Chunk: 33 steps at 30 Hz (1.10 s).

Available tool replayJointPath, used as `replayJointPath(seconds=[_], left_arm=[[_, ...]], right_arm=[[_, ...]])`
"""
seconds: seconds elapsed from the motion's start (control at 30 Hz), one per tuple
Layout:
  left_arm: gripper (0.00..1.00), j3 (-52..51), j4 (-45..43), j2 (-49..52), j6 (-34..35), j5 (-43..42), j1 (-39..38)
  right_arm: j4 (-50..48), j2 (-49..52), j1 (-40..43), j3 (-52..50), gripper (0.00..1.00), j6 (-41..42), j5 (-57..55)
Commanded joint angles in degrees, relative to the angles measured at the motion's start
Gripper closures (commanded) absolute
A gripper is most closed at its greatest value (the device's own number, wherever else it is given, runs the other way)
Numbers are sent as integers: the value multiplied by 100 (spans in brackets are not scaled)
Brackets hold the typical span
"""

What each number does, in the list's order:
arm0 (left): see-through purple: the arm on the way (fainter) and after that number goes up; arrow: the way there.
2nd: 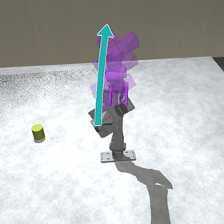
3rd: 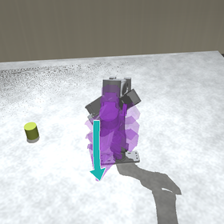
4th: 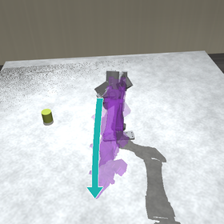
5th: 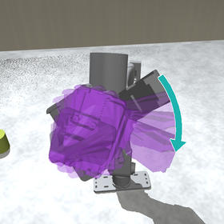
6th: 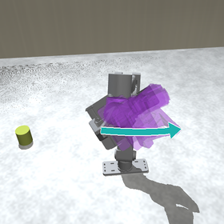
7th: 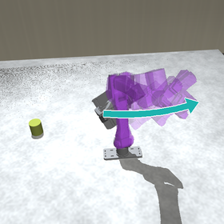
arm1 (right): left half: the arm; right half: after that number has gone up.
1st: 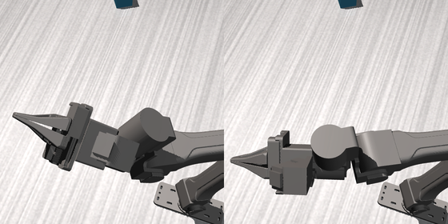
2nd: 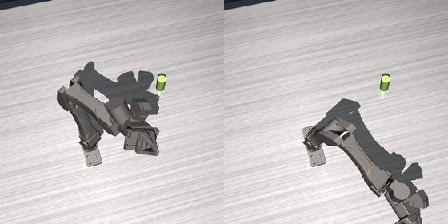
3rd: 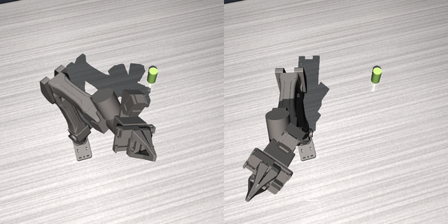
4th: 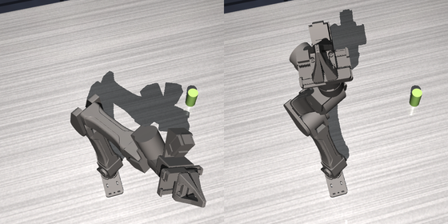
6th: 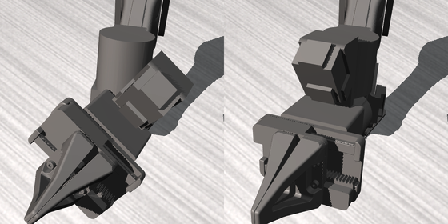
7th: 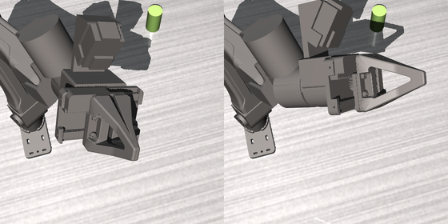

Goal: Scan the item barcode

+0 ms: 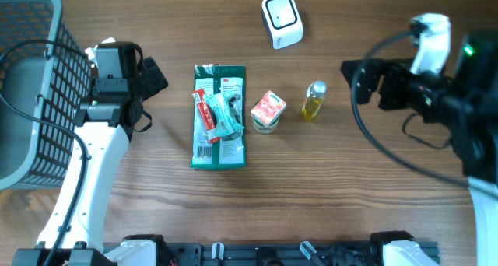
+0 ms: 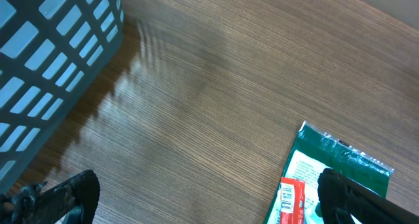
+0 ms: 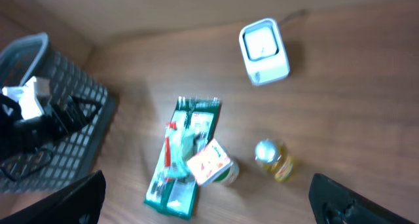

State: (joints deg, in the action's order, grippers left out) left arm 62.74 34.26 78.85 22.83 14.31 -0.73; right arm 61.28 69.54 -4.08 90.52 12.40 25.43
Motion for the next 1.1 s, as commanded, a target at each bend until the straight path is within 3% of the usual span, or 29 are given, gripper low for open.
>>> replayJointPath(seconds=[0.0, 0.1, 0.27, 0.6, 0.83, 1.07], left_arm=[[0, 24, -17, 7, -7, 74, 22], [0, 24, -17, 7, -7, 74, 22], [0, 24, -17, 7, -7, 76, 22], [0, 24, -20, 7, -7, 74, 22], [0, 24, -17, 7, -7, 76, 22], [0, 24, -17, 7, -7, 74, 22]], right_arm=[[350, 697, -15, -59, 9, 702, -122], [697, 1554, -404, -59, 15, 1252, -1123], [645, 2796, -1419, -59, 10, 1930, -2433], [367, 3738, -1698, -68, 13, 2253, -2957], [83, 3794, -1696, -240, 17, 2264, -3108], [105, 3794, -1696, -243, 41, 2376, -3128]])
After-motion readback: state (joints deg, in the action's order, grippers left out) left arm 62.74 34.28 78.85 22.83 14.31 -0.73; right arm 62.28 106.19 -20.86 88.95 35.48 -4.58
